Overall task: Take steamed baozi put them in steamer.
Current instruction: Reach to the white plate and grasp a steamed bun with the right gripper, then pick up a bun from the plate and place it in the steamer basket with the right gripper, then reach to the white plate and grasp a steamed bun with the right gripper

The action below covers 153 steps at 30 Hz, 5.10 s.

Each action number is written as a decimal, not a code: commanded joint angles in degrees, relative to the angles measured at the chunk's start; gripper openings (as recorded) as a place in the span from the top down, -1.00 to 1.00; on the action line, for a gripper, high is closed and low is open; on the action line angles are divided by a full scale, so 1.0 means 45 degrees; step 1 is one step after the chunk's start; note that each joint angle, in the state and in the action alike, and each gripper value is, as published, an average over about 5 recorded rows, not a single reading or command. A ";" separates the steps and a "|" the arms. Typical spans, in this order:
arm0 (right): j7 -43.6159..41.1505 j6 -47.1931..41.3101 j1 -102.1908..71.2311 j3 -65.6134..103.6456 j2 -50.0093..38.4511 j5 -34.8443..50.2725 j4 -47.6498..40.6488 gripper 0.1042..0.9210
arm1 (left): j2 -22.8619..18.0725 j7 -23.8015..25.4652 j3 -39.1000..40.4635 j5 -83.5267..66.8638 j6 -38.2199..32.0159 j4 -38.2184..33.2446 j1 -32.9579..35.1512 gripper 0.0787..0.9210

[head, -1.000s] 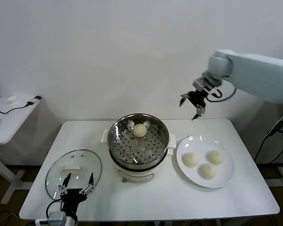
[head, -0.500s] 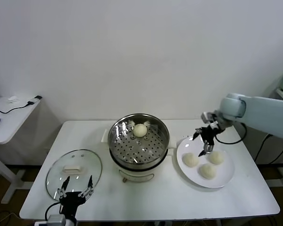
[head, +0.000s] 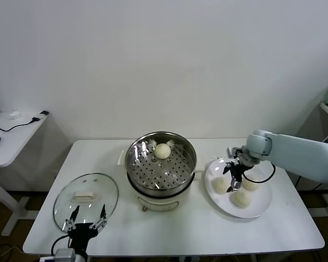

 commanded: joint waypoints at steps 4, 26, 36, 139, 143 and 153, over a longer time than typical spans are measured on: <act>0.0373 -0.0371 -0.1082 0.0744 0.0477 -0.0430 -0.0724 -0.74 | 0.0028 0.0001 -0.0030 -0.0031 -0.0002 0.0048 -0.0034 -0.77; -0.1719 0.0383 0.7285 -0.2701 -0.0612 0.1456 0.1742 -0.32 | 0.0101 0.0007 0.0100 -0.0034 0.0091 -0.0577 0.0091 -0.77; -0.1194 -0.0742 1.0888 -0.2832 0.1805 0.5734 0.4114 -0.32 | 0.0074 0.0005 0.0126 -0.0055 0.0081 -0.0879 -0.0009 -0.77; -0.0710 -0.0012 -0.1156 0.1072 -0.2599 -0.2752 0.1770 -0.76 | -0.0225 0.0054 -0.0243 0.0019 0.0640 -0.0443 -0.0639 -0.77; -0.0490 -0.0148 -0.1519 0.1395 -0.2271 -0.2739 0.1582 -0.76 | -0.0202 0.0046 -0.0267 -0.0003 0.0633 -0.0414 -0.0654 -0.77; -0.0520 -0.0255 -0.1312 0.1276 -0.2067 -0.3110 0.1645 -0.61 | -0.0239 0.0025 -0.0246 -0.0009 0.0657 -0.0482 -0.0632 -0.77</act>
